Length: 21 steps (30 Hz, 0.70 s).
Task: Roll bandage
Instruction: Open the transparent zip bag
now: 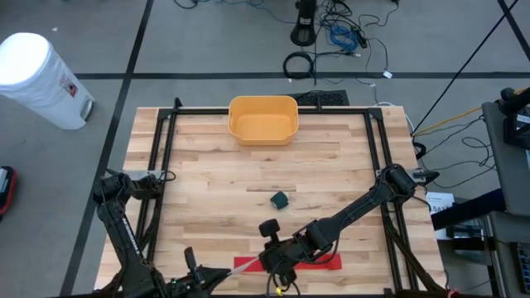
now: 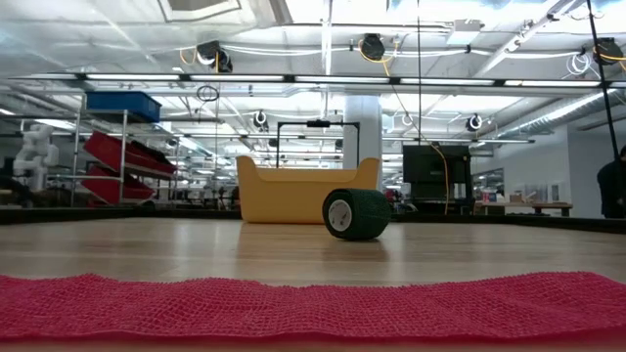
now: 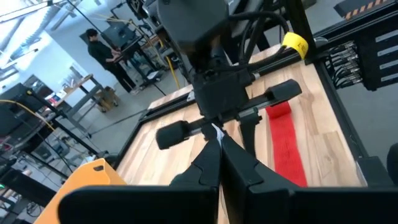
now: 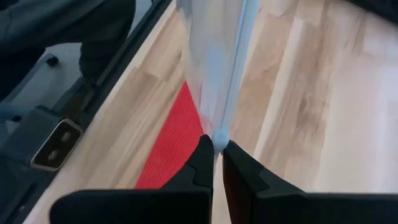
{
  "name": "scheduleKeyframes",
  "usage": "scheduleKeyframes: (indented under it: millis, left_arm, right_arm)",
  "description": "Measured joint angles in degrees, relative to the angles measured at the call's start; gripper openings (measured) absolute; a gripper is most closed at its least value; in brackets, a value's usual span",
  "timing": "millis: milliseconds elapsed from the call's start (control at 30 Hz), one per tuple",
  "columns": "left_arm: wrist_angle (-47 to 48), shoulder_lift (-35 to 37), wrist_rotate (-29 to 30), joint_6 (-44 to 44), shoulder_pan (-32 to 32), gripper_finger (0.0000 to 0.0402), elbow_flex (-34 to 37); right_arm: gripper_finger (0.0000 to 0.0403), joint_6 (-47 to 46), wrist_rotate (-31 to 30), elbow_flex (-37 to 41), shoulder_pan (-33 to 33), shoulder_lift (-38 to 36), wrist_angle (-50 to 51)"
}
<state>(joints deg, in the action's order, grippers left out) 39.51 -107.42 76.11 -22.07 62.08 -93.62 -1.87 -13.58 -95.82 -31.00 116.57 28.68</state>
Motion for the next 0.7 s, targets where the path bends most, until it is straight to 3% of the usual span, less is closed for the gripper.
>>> scheduleKeyframes:
  millis: [467,700]
  left_arm:
    - [0.1,0.1,-0.2,0.0,0.1,0.0006,0.0]
    - [2.9,0.1,-2.2,0.6,0.2,0.0006,0.0]
  right_arm:
    - [0.0012,-3.5,1.9,0.1,-1.0,-2.2,4.3]
    - [0.0080,-3.6,1.6,0.1,-2.5,-3.7,0.9]
